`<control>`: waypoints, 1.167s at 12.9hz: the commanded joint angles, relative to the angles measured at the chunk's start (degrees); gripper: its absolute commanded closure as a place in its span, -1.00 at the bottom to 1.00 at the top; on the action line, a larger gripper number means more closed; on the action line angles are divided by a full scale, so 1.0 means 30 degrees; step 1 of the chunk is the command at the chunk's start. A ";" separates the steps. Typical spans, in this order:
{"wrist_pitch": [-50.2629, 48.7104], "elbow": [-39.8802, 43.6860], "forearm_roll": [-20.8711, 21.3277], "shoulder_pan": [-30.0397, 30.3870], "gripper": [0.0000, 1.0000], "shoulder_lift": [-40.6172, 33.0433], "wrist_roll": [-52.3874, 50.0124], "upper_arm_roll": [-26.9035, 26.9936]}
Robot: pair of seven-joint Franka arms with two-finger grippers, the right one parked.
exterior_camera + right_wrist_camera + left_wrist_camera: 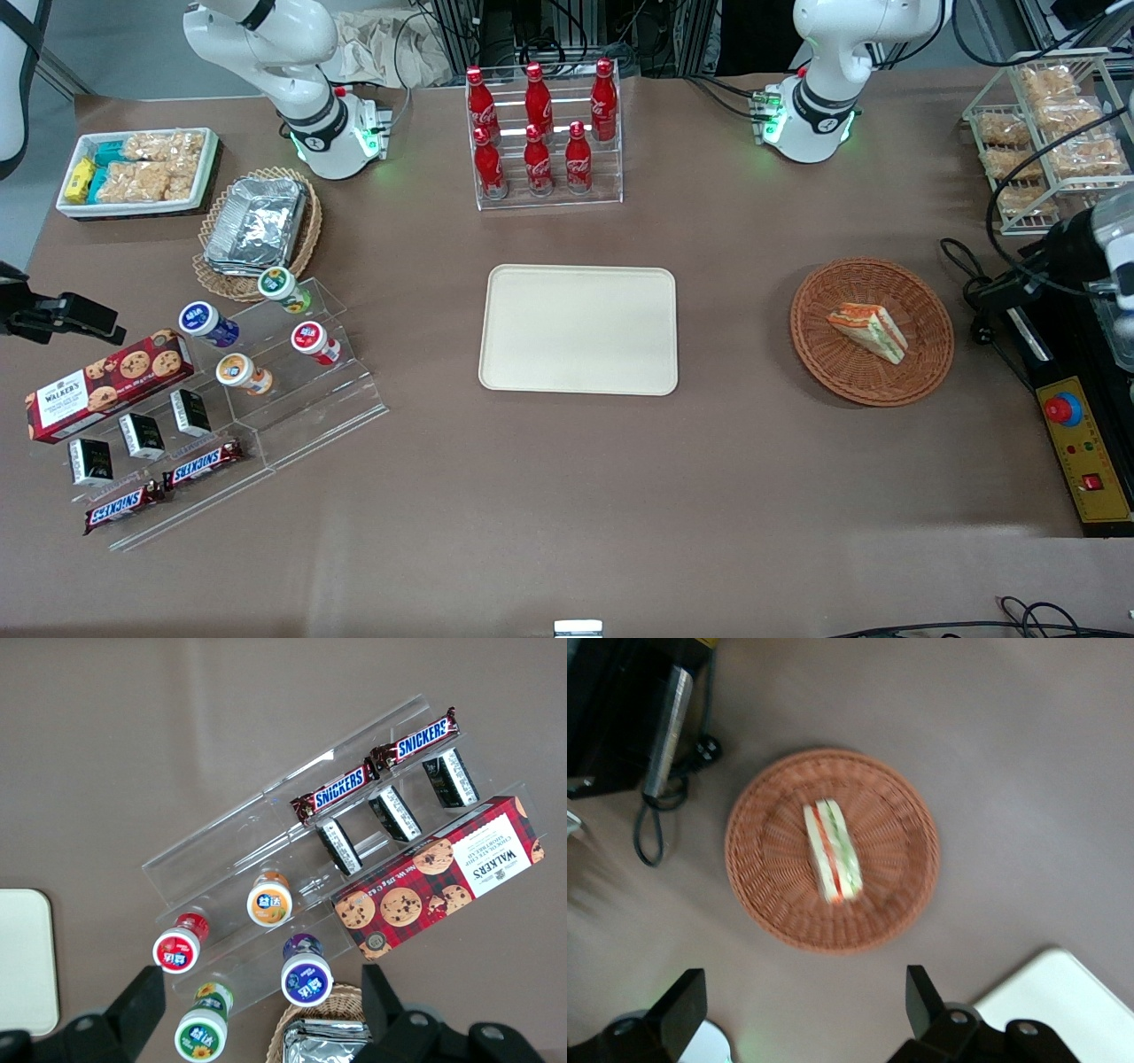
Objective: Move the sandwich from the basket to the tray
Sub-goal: 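Move the left gripper over the wrapped sandwich in the wicker basket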
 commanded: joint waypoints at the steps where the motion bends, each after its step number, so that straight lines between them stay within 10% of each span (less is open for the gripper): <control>1: 0.4135 -0.4005 0.0801 -0.0166 -1.00 -0.1506 -0.2854 -0.0520; 15: 1.5596 -1.2568 0.0684 -0.0195 -1.00 -0.0340 -0.8167 -0.0932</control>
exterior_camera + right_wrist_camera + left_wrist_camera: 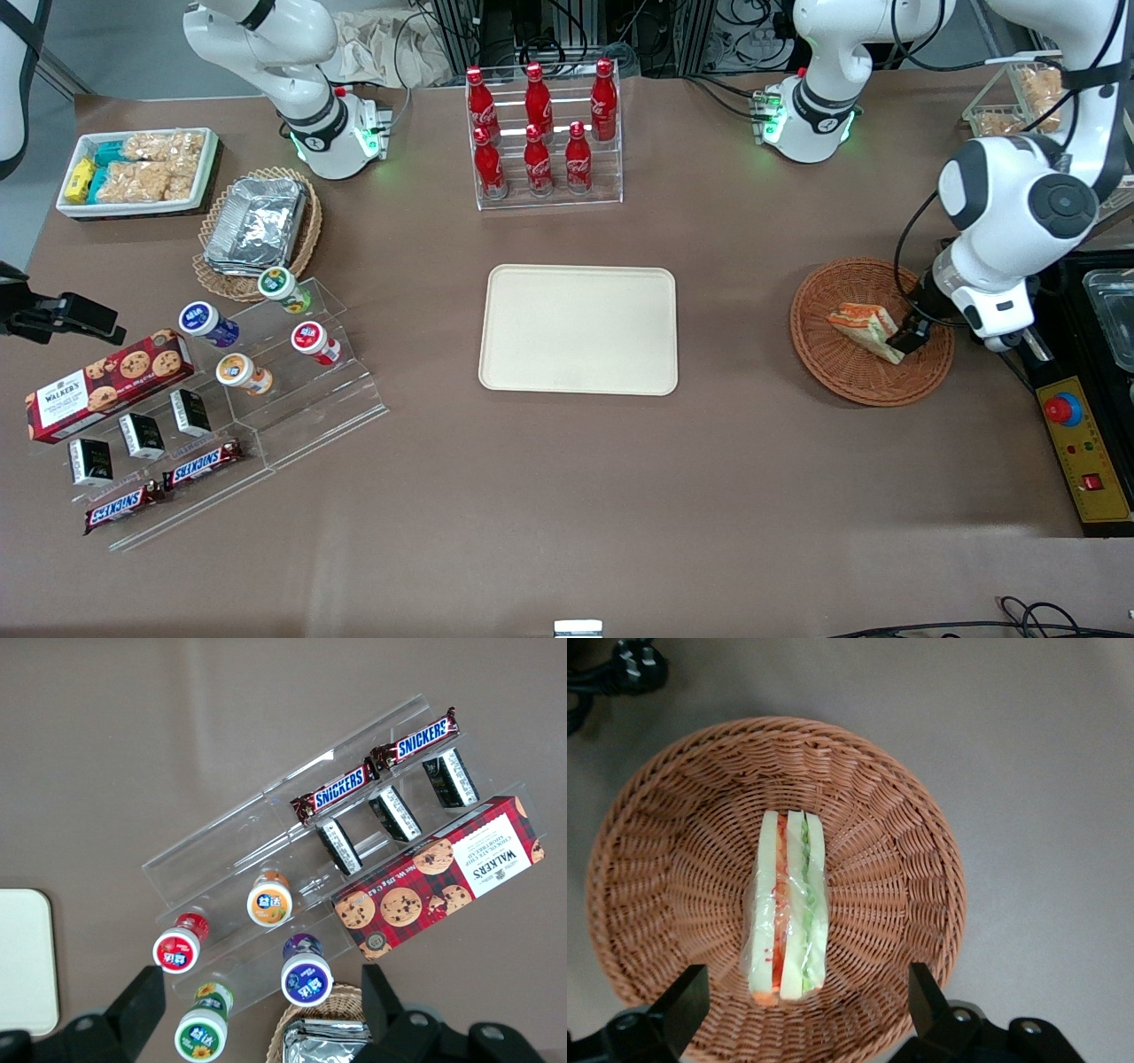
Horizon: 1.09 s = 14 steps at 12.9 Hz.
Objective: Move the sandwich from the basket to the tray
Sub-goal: 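Lower the left gripper, close on the sandwich and lift it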
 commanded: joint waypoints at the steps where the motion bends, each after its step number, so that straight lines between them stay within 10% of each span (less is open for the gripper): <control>1: 0.2763 -0.1944 0.0074 -0.0062 -1.00 0.0244 -0.0526 -0.0043; 6: 0.6927 -0.3883 0.0074 -0.0062 -0.96 0.1853 -0.0526 -0.0043; 9: 0.7168 -0.3943 0.0103 -0.0062 0.99 0.1974 -0.0381 -0.0043; 14: 0.5595 -0.3360 0.0512 -0.0062 1.00 0.0983 0.1924 -0.0014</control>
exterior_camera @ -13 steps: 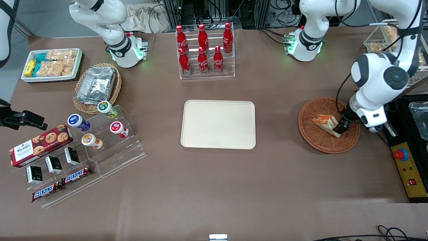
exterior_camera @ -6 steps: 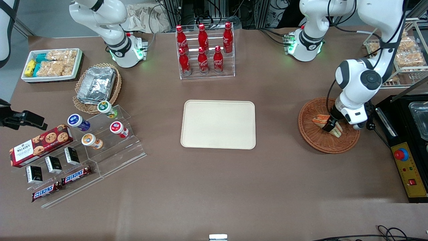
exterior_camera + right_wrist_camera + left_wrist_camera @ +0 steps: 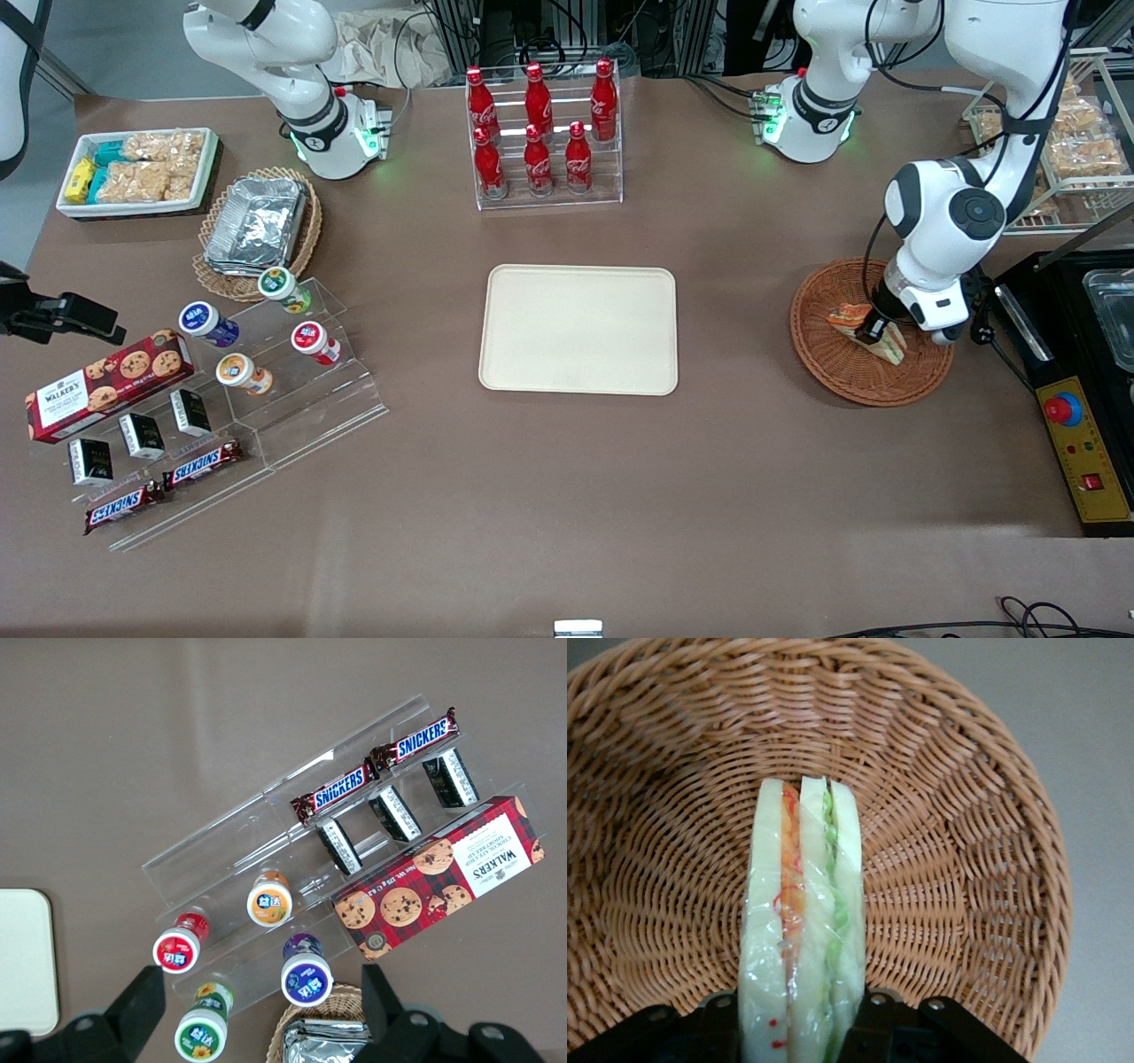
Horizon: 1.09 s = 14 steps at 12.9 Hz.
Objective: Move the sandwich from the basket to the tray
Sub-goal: 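Lower the left gripper, close on the sandwich and lift it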
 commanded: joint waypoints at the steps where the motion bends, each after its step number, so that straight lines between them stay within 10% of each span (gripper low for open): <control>1: -0.2643 0.0856 0.0358 -0.0021 1.00 -0.1643 0.2823 0.0012; 7: -1.5847 0.9544 0.0329 -0.0049 1.00 -0.3087 0.7340 -0.0017; 14: -2.2255 1.5829 0.0300 -0.0079 1.00 -0.3028 0.8611 -0.4725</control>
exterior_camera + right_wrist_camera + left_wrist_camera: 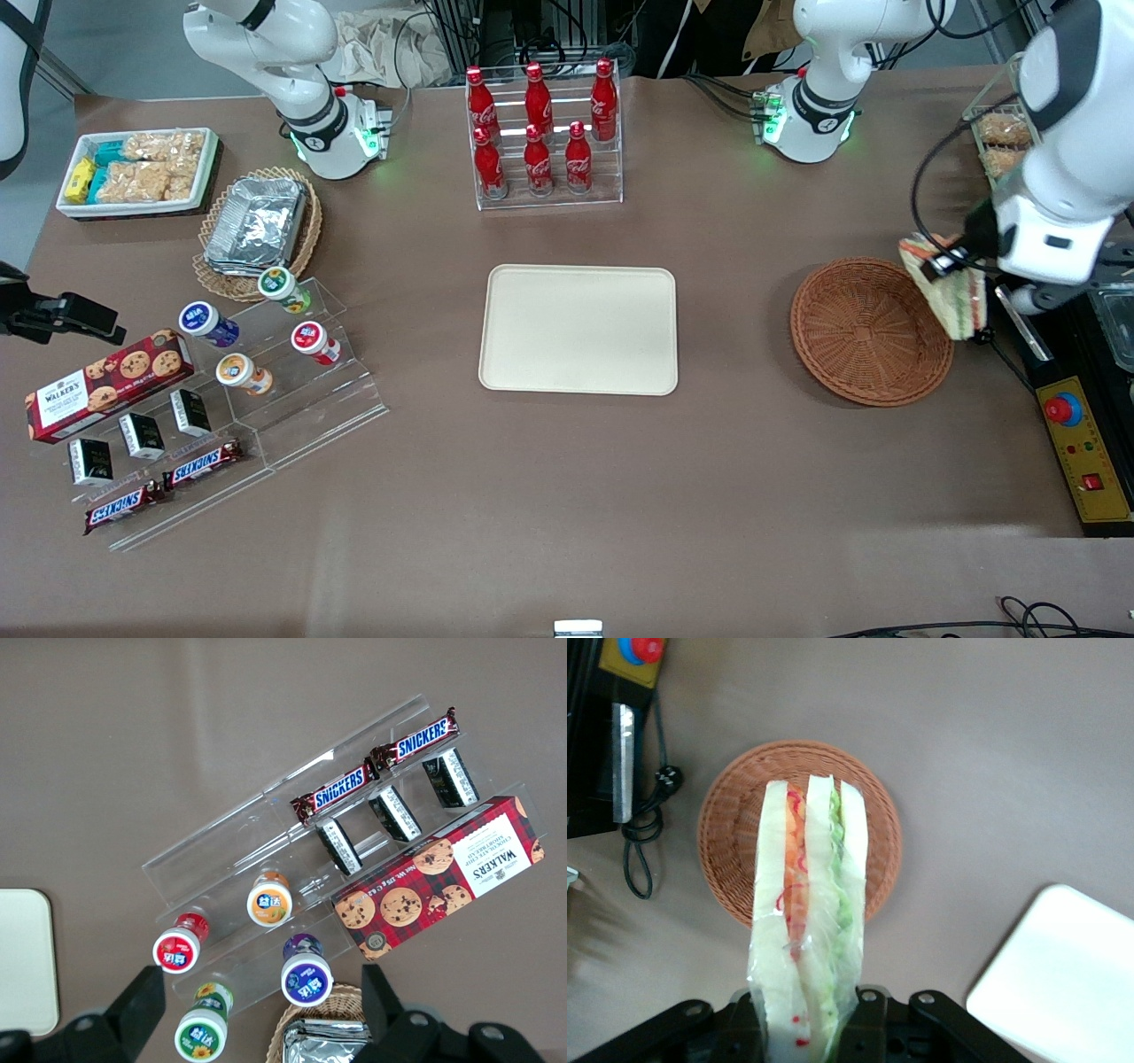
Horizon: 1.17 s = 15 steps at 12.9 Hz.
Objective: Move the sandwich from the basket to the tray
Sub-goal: 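Carry the sandwich with the left gripper over the cream tray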
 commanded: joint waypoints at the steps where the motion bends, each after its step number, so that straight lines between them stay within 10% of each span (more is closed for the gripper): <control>1: -0.1006 0.1421 0.0116 0.0012 1.00 0.0599 -0.0021 -0.2284; 9: 0.7852 -0.4394 -0.1057 -0.0017 1.00 0.1302 -0.3623 -0.8410; 15: 1.4718 -0.7016 0.2069 -0.0720 1.00 0.6039 -0.4769 -0.9618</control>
